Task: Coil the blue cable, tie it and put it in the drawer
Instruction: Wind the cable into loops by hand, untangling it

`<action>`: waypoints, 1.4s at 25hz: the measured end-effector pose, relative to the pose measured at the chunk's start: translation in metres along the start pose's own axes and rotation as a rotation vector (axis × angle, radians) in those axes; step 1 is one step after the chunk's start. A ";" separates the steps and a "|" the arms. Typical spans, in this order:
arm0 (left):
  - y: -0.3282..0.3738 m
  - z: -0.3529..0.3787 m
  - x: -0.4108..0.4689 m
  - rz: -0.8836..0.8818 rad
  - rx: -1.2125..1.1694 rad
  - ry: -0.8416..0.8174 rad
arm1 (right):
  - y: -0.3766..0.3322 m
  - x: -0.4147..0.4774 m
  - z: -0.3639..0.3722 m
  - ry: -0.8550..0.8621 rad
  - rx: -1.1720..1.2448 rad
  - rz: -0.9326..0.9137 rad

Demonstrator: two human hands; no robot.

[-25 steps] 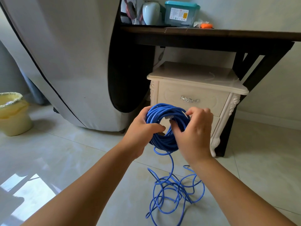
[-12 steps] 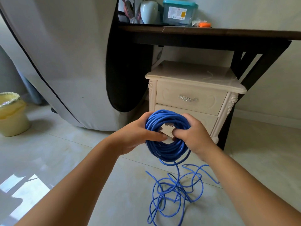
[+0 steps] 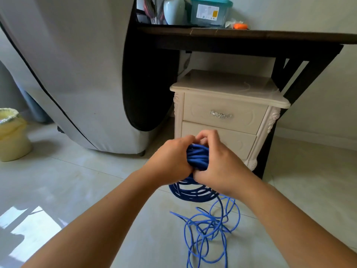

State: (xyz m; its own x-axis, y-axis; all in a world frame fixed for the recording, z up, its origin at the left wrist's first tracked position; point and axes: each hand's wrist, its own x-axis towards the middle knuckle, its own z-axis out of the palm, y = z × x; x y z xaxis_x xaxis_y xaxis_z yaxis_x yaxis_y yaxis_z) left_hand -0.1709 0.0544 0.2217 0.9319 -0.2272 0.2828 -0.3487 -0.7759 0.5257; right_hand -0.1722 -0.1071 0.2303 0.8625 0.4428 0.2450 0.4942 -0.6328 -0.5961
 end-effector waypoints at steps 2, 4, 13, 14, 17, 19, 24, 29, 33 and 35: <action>-0.002 -0.003 -0.002 -0.049 -0.144 0.027 | 0.007 -0.003 -0.005 -0.055 0.222 0.096; -0.005 -0.006 -0.003 -0.101 -0.275 0.064 | 0.015 -0.003 -0.002 -0.058 0.358 0.177; -0.004 -0.019 0.004 -0.314 -1.004 0.240 | 0.023 0.006 0.002 -0.168 1.173 0.138; 0.000 -0.017 0.004 -0.322 -1.086 0.228 | 0.019 0.006 0.006 -0.106 1.153 0.130; 0.015 -0.008 0.001 -0.341 -1.262 0.182 | 0.006 0.006 0.010 0.154 1.170 0.219; 0.024 -0.002 -0.003 -0.380 -1.269 0.124 | 0.007 0.009 0.004 0.264 1.162 0.311; 0.008 -0.018 -0.002 -0.371 -0.921 0.010 | 0.014 0.013 -0.011 0.339 0.693 0.318; 0.004 -0.014 -0.002 -0.001 -0.219 -0.055 | 0.003 0.007 -0.007 0.072 0.066 0.108; 0.006 -0.005 0.000 -0.003 -0.221 0.157 | -0.007 0.001 -0.009 0.062 0.102 0.016; 0.005 -0.011 0.001 -0.051 -0.375 0.219 | 0.004 0.000 -0.022 -0.039 0.329 0.086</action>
State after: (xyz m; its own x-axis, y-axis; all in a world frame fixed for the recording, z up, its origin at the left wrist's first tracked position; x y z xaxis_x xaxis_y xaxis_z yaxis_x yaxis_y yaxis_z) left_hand -0.1732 0.0565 0.2336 0.9199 -0.0329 0.3908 -0.3524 -0.5066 0.7868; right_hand -0.1681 -0.1237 0.2444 0.8913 0.4252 0.1573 0.3528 -0.4325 -0.8297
